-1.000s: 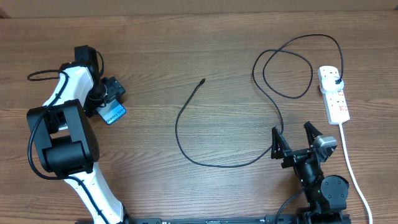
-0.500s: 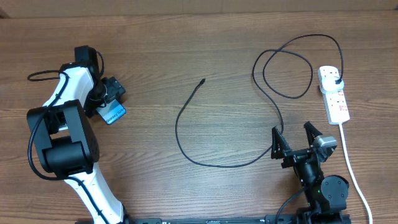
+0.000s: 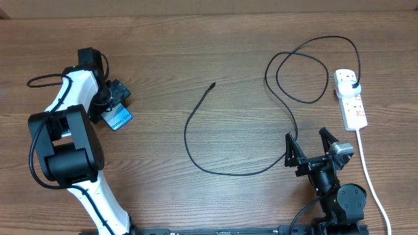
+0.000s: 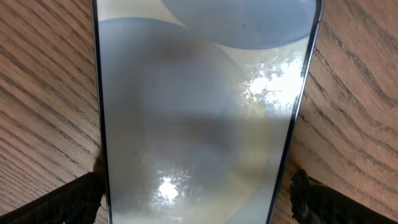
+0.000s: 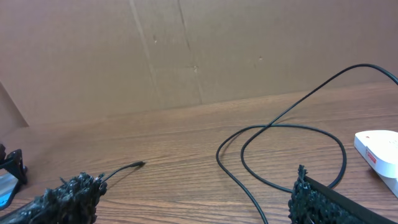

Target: Plug charger to phone and switch on socket

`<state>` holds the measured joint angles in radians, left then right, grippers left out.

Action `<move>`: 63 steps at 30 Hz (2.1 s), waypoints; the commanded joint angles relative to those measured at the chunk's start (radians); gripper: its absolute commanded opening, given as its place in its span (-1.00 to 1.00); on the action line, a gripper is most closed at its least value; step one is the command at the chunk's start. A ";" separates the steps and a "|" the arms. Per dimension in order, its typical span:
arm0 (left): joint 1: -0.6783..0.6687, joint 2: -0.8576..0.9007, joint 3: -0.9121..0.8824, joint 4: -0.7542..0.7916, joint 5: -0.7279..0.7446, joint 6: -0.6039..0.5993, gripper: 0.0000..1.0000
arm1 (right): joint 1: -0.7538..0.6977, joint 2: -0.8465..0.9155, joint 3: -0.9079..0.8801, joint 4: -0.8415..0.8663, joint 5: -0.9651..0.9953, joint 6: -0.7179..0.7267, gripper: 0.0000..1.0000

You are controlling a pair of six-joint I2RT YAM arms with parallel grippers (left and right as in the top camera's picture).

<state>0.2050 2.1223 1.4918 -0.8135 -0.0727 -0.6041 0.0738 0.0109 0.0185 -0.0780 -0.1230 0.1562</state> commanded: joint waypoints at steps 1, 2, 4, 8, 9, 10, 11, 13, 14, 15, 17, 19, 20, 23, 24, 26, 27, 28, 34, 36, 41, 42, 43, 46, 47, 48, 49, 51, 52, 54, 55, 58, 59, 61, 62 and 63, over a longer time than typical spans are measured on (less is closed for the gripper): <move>0.010 0.066 -0.048 -0.005 0.073 0.010 1.00 | 0.005 -0.008 -0.011 0.005 0.009 -0.005 1.00; 0.010 0.066 -0.048 -0.006 0.073 0.021 1.00 | 0.005 -0.008 -0.011 0.005 0.009 -0.005 1.00; 0.009 0.066 -0.048 -0.006 0.073 0.044 0.96 | 0.005 -0.008 -0.011 0.005 0.009 -0.005 1.00; 0.007 0.066 -0.048 -0.009 0.073 0.051 0.87 | 0.005 -0.008 -0.011 0.005 0.009 -0.005 1.00; 0.007 0.066 -0.048 -0.010 0.073 0.051 0.86 | 0.005 -0.008 -0.011 0.005 0.009 -0.005 1.00; 0.008 0.066 -0.048 -0.010 0.074 0.051 0.85 | 0.005 -0.008 -0.011 0.005 0.009 -0.005 1.00; 0.007 0.066 -0.048 -0.011 0.074 0.051 0.85 | 0.005 -0.008 -0.011 0.005 0.009 -0.005 1.00; 0.007 0.066 -0.048 -0.013 0.074 0.051 0.84 | 0.005 -0.008 -0.011 0.005 0.009 -0.005 1.00; 0.007 0.066 -0.048 -0.016 0.074 0.051 0.84 | 0.005 -0.008 -0.011 0.005 0.009 -0.005 1.00; 0.007 0.066 -0.048 -0.018 0.074 0.051 0.84 | 0.005 -0.008 -0.011 0.005 0.009 -0.005 1.00; 0.003 0.066 -0.048 -0.021 0.074 0.051 0.81 | 0.005 -0.008 -0.011 0.005 0.009 -0.005 1.00; -0.004 0.066 -0.048 -0.026 0.074 0.052 0.80 | 0.005 -0.008 -0.011 0.005 0.010 -0.005 1.00; -0.010 0.066 -0.048 -0.027 0.073 0.056 0.79 | 0.005 -0.008 -0.011 0.005 0.009 -0.005 1.00; -0.023 0.066 -0.048 -0.027 0.073 0.067 0.80 | 0.005 -0.008 -0.011 0.005 0.009 -0.005 1.00; -0.030 0.066 -0.048 -0.027 0.073 0.067 0.80 | 0.005 -0.008 -0.011 0.005 0.009 -0.005 1.00; -0.036 0.066 -0.048 -0.024 0.073 0.066 0.79 | 0.005 -0.008 -0.011 0.005 0.009 -0.005 1.00; -0.042 0.066 -0.048 -0.023 0.073 0.067 0.79 | 0.005 -0.008 -0.011 0.005 0.009 -0.005 1.00; -0.045 0.066 -0.048 -0.021 0.073 0.067 0.80 | 0.005 -0.008 -0.011 0.005 0.009 -0.005 1.00; -0.062 0.066 -0.048 -0.015 0.072 0.108 0.79 | 0.005 -0.008 -0.011 0.005 0.009 -0.005 1.00; -0.063 0.066 -0.048 -0.015 0.072 0.111 0.79 | 0.005 -0.008 -0.011 0.005 0.009 -0.005 1.00; -0.063 0.066 -0.048 -0.015 0.074 0.130 0.78 | 0.005 -0.008 -0.011 0.005 0.009 -0.005 1.00; -0.064 0.066 -0.048 -0.016 0.073 0.142 0.78 | 0.005 -0.008 -0.011 0.005 0.009 -0.005 1.00; -0.066 0.066 -0.048 -0.015 0.073 0.162 0.78 | 0.005 -0.008 -0.011 0.005 0.009 -0.005 1.00; -0.076 0.066 -0.049 -0.015 0.073 0.219 0.77 | 0.005 -0.008 -0.011 0.005 0.009 -0.005 1.00; -0.081 0.066 -0.049 -0.014 0.074 0.239 0.79 | 0.005 -0.008 -0.011 0.005 0.009 -0.005 1.00; -0.091 0.066 -0.049 -0.011 0.074 0.272 0.80 | 0.005 -0.008 -0.011 0.005 0.009 -0.005 1.00; -0.096 0.066 -0.050 -0.010 0.074 0.286 0.81 | 0.005 -0.008 -0.011 0.005 0.009 -0.005 1.00; -0.117 0.066 -0.050 -0.004 0.077 0.335 0.82 | 0.005 -0.008 -0.011 0.005 0.009 -0.005 0.99; -0.124 0.066 -0.050 -0.001 0.077 0.345 0.82 | 0.005 -0.008 -0.011 0.005 0.009 -0.005 1.00; -0.145 0.066 -0.050 0.004 0.078 0.373 0.82 | 0.005 -0.008 -0.011 0.005 0.009 -0.005 1.00; -0.158 0.066 -0.050 0.008 0.078 0.392 0.82 | 0.005 -0.008 -0.011 0.005 0.009 -0.005 1.00; -0.174 0.066 -0.050 0.015 0.076 0.403 0.86 | 0.005 -0.008 -0.011 0.005 0.009 -0.005 1.00; -0.177 0.066 -0.050 0.021 0.077 0.402 0.89 | 0.005 -0.008 -0.011 0.005 0.009 -0.005 1.00; -0.177 0.066 -0.050 0.028 0.077 0.391 0.93 | 0.005 -0.008 -0.011 0.005 0.009 -0.005 1.00; -0.177 0.066 -0.050 0.033 0.077 0.375 0.95 | 0.005 -0.008 -0.011 0.005 0.009 -0.005 1.00; -0.177 0.066 -0.050 0.038 0.077 0.359 0.96 | 0.005 -0.008 -0.011 0.005 0.009 -0.005 1.00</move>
<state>0.0406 2.1223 1.4910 -0.7841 -0.0395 -0.2348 0.0734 0.0109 0.0185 -0.0784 -0.1230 0.1558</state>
